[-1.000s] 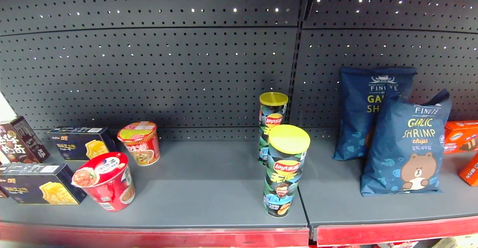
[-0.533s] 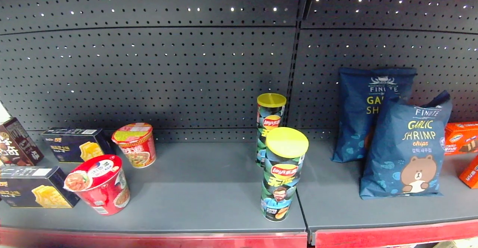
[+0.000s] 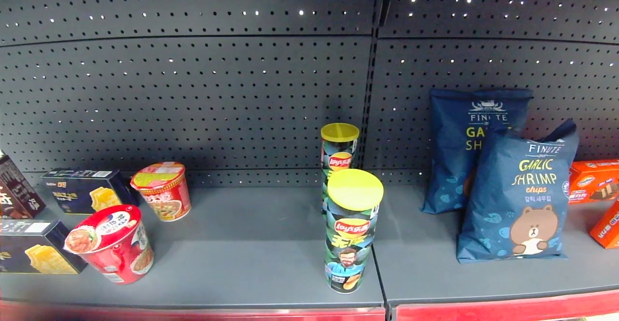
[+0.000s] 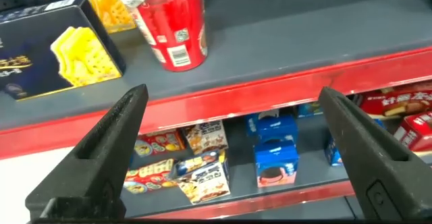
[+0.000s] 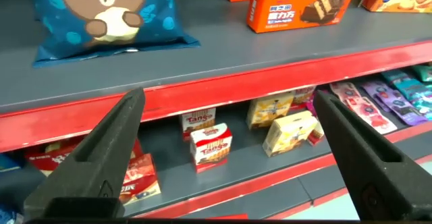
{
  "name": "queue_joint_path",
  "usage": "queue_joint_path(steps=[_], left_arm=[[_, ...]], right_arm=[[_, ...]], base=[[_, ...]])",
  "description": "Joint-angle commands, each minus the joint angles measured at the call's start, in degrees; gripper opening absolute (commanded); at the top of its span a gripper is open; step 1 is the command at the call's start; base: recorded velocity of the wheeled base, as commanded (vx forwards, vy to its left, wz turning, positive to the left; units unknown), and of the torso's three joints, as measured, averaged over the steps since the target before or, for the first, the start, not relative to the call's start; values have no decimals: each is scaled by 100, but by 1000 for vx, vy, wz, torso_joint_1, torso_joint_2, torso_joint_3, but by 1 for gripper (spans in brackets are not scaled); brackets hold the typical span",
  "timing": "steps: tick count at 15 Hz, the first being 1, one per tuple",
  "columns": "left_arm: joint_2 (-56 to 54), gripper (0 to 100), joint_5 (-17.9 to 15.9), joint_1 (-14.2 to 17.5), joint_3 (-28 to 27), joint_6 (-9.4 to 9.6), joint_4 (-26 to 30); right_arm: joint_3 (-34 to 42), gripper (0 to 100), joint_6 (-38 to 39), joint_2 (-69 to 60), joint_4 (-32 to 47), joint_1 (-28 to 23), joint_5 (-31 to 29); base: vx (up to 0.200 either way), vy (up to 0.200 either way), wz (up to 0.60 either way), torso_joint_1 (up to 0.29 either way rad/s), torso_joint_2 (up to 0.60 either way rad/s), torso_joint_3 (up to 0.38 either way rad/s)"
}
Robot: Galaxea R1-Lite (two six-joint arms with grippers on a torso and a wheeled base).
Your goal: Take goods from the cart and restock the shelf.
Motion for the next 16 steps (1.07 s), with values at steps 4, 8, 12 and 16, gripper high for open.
queue_joint_path(steps=[4,8,12,16], left_arm=[[17,100,-6,8,-4,-58,0],[17,100,-6,8,-4,-120,0],[17,100,-6,8,-4,-146,0],[17,100,-6,8,-4,-164,0]], right_arm=[[0,100,-11,16,1,7,17],[0,100,-55,16,1,7,34],[0,100,-55,16,1,7,34],[0,100,-55,16,1,7,34]], base=[[0,0,0,0,0,0],[0,0,0,0,0,0],[-50,0,0,-1,1,1],[0,0,0,0,0,0]])
